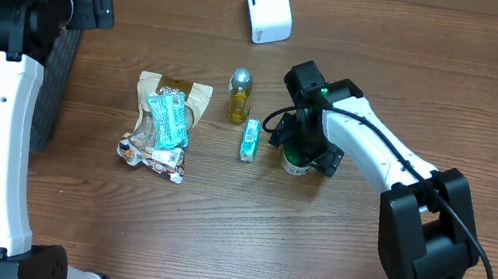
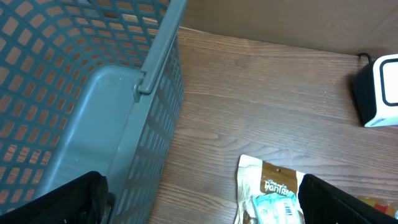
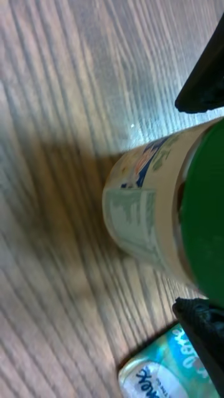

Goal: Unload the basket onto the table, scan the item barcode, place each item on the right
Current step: 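Lift the jar with the right gripper and tilt it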

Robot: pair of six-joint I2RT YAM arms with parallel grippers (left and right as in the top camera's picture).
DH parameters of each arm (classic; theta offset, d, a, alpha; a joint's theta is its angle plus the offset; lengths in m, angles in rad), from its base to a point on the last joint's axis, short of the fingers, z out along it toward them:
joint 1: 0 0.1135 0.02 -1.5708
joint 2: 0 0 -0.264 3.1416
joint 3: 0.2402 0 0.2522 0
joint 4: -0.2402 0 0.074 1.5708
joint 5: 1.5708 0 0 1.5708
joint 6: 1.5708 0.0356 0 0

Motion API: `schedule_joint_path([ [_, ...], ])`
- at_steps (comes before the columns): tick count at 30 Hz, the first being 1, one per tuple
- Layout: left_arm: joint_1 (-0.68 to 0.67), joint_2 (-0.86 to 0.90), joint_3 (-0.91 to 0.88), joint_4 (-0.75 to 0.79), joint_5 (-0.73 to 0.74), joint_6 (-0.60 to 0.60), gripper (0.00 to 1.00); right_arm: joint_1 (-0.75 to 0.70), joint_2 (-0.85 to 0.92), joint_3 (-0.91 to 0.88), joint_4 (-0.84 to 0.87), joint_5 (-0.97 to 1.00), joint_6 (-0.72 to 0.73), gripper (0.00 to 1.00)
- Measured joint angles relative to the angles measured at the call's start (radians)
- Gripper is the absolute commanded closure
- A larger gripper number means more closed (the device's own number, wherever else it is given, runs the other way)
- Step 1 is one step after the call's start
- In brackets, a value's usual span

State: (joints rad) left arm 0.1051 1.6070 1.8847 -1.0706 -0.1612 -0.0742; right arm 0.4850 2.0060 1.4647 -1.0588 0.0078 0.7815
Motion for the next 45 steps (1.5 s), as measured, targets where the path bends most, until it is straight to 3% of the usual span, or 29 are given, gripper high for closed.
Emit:
schedule_joint_path([
  [40, 0.0, 0.0, 0.0, 0.0, 0.0, 0.0, 0.0, 0.0, 0.0, -0.043, 0.04, 0.017, 0.0, 0.17],
  [45, 0.0, 0.0, 0.0, 0.0, 0.0, 0.0, 0.0, 0.0, 0.0, -0.043, 0.043, 0.016, 0.0, 0.31],
])
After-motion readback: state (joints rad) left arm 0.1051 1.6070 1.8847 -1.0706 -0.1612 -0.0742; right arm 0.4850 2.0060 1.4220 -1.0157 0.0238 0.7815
